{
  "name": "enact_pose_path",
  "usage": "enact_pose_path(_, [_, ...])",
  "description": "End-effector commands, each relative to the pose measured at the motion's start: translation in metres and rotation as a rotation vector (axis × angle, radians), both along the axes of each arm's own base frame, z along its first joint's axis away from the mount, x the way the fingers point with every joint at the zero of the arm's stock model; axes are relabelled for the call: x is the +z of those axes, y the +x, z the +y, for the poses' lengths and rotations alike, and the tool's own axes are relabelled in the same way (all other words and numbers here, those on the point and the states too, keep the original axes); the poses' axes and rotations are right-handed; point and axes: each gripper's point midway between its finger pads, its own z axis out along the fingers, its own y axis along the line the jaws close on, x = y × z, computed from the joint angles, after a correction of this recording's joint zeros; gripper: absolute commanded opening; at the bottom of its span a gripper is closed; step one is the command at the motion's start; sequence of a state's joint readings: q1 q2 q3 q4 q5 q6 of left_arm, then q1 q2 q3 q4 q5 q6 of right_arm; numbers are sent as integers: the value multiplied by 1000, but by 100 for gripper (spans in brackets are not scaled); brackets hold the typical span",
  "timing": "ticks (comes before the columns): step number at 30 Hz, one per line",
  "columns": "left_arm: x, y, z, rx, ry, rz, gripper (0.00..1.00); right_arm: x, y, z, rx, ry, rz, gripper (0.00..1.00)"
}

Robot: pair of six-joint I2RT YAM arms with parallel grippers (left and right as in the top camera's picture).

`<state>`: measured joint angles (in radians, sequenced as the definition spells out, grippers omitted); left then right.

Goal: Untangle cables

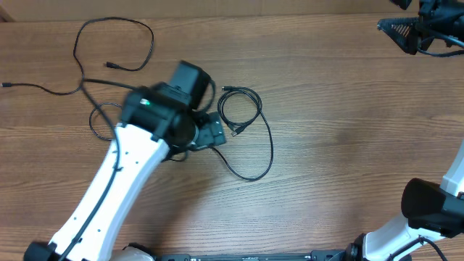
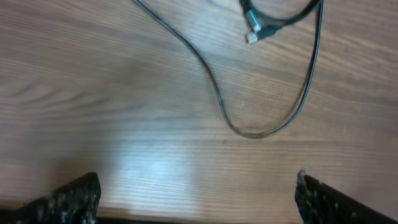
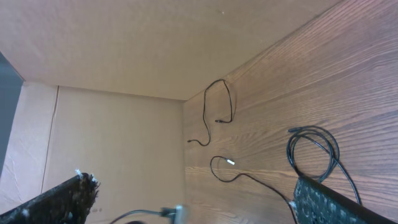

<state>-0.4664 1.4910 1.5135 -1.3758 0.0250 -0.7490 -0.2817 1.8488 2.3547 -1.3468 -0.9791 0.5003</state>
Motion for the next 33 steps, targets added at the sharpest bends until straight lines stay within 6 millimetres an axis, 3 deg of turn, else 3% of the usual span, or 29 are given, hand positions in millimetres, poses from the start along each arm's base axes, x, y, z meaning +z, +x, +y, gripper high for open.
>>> enact_pose_path(1, [-40,-5,-17,82,-20,42,100,4,-1,-2,-4,-11,-18,100])
enact_pose_path(7, [-92,1,-38,181,-70,38,93,4,-1,-2,-4,-11,-18,100])
enact_pose_path(13, [-139,6,-39,212,5,52,92,4,-1,-2,-4,-11,-18,100])
enact_pose_path(17, [-169,10,-49,205,5,109,91,4,-1,-2,-4,-11,-19,100])
enact_pose_path(21, [-192,9,-49,207,36,147,87,4,-1,-2,-4,-11,-18,100])
enact_pose_path(24, [-197,9,-48,209,38,162,82,4,-1,-2,-4,-11,-18,100])
enact_pose_path(27, [-197,9,-47,214,40,165,54,4,-1,-2,-4,-11,-18,100])
enact_pose_path(31, [-197,9,-46,211,42,166,29,4,-1,-2,-4,-11,-18,100])
enact_pose_path(33, [-196,10,-47,192,41,162,4,4,-1,-2,-4,-11,-18,100])
